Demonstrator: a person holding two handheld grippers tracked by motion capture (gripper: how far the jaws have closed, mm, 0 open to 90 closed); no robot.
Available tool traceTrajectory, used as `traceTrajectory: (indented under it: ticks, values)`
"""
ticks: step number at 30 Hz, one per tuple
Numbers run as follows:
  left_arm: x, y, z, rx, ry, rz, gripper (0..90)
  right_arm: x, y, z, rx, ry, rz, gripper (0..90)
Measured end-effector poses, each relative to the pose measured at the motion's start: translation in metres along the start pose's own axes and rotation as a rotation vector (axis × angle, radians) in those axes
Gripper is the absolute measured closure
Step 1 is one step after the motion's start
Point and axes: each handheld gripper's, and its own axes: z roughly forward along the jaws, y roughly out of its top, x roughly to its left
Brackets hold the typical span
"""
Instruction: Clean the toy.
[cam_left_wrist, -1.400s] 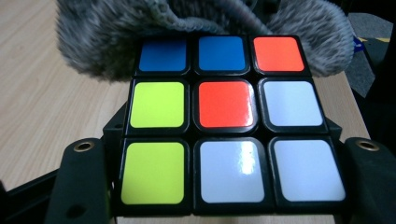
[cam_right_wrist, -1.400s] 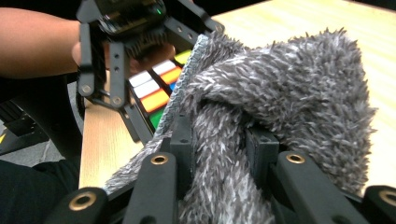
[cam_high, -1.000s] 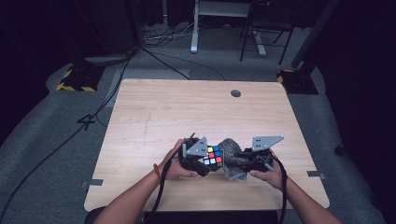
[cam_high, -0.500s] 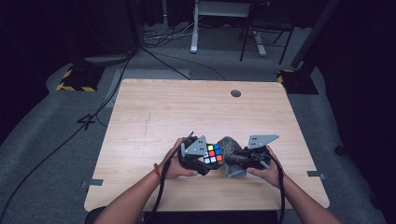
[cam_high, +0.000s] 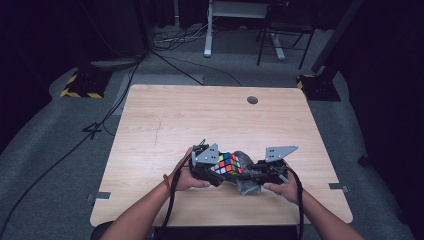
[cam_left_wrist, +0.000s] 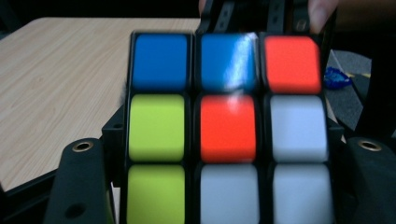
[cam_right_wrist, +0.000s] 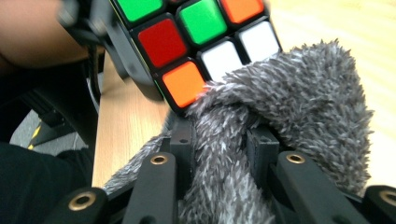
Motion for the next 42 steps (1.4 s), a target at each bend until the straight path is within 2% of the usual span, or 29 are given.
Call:
traceTrajectory:
  ticks: [4,7,8,10,14,17,18,19,20,22,26,28,33,37,42]
  values:
    - [0.001,0.0,0.001,0.01,-0.009,0.005,33.0,0.002,0.003,-0.006,-0.014,-0.018,-0.02,69.9]
    - [0.001,-0.002,0.003,0.046,-0.004,0.02,32.9,0.003,0.005,-0.012,-0.039,-0.012,-0.025,70.0]
    - [0.001,-0.003,0.003,0.049,-0.012,0.013,32.9,0.003,0.005,-0.013,-0.049,-0.007,-0.024,70.0]
    - [0.0,-0.002,0.005,0.065,-0.006,0.031,33.0,0.005,0.007,-0.014,-0.046,-0.008,-0.035,70.0]
    - [0.0,-0.002,0.005,0.077,-0.011,0.035,33.0,0.007,0.009,-0.015,-0.059,-0.01,-0.05,70.1]
    - [-0.003,-0.001,0.006,0.077,-0.007,0.043,33.1,0.009,0.013,-0.018,-0.072,-0.009,-0.056,70.1]
    - [-0.004,0.0,0.005,0.069,0.011,0.053,33.2,0.009,0.013,-0.018,-0.075,-0.012,-0.053,70.2]
    - [-0.003,0.001,0.004,0.056,0.008,0.05,33.3,0.008,0.012,-0.017,-0.082,-0.01,-0.044,70.3]
    - [-0.003,0.002,0.002,0.036,-0.005,0.039,33.3,0.007,0.012,-0.016,-0.079,-0.01,-0.034,70.4]
    - [-0.005,0.005,0.0,0.015,0.003,0.047,33.4,0.006,0.011,-0.015,-0.069,-0.007,-0.021,70.4]
    - [-0.007,0.009,-0.003,-0.011,-0.002,0.057,33.4,0.007,0.004,-0.002,-0.002,0.01,-0.022,70.4]
    - [-0.006,0.01,-0.005,-0.021,-0.003,0.047,33.4,0.009,0.002,0.005,0.035,0.017,-0.036,70.5]
    - [-0.001,0.008,-0.008,-0.026,0.008,0.034,33.4,0.015,0.002,0.009,0.074,0.043,-0.088,70.4]
    - [0.0,0.005,-0.007,-0.006,-0.005,0.031,33.4,0.018,0.003,0.002,0.043,0.039,-0.114,70.4]
    - [-0.002,0.003,0.0,0.022,-0.025,0.029,33.4,0.014,0.008,-0.011,-0.02,-0.013,-0.105,70.3]
